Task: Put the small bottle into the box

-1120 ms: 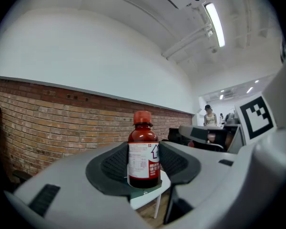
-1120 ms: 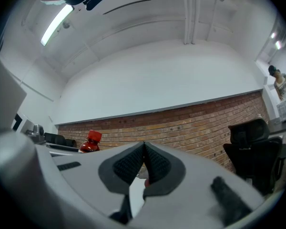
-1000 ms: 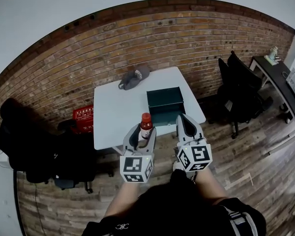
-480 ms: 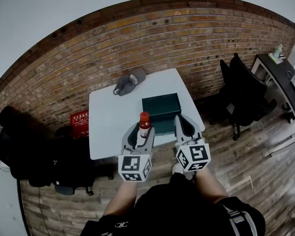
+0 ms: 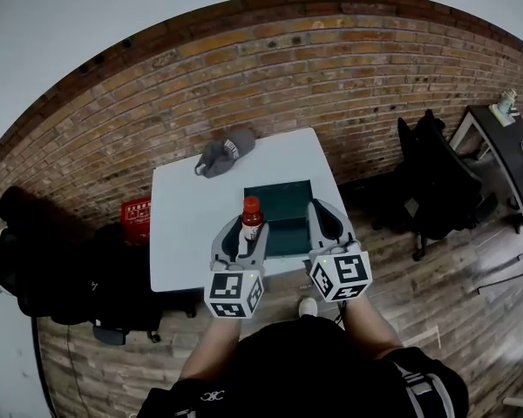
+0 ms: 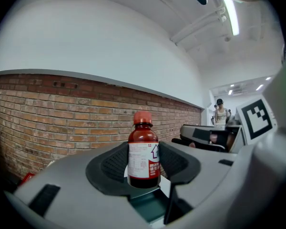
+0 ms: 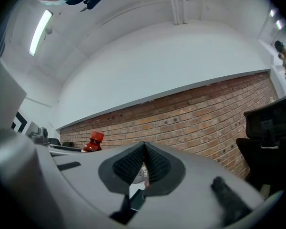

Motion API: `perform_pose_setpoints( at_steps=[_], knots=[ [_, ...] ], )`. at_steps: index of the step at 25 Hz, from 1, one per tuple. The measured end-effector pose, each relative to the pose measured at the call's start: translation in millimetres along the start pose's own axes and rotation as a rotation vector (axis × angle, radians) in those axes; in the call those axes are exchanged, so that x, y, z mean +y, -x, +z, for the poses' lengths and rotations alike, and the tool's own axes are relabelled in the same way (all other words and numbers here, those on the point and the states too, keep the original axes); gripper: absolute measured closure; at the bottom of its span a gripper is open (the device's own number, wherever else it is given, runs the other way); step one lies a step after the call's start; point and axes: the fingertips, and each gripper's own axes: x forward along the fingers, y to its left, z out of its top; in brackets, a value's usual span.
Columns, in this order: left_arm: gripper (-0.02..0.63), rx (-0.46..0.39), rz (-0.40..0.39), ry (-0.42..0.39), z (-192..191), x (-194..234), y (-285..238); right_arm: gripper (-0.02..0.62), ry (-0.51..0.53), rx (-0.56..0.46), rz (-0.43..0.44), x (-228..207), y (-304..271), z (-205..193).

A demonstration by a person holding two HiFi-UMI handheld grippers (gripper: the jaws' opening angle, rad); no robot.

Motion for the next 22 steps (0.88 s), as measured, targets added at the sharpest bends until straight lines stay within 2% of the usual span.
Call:
perform_pose_setpoints(
  at_steps=[8, 14, 22],
  knots=[
    [0.396, 0.058, -0.013, -0.031, -12, 6, -42, 0.569, -0.043, 0.037, 0.038, -25, -38, -6],
    [0.396, 0.139, -0.086, -0.074, -38, 24, -60, 0.569, -0.055, 0.072, 0.022, -24, -57, -23],
    [0.399, 0.302, -0.24, -0.263, -93, 35, -76, 0.569, -0.032, 0.083, -0.082, -28, -57, -32]
  ],
)
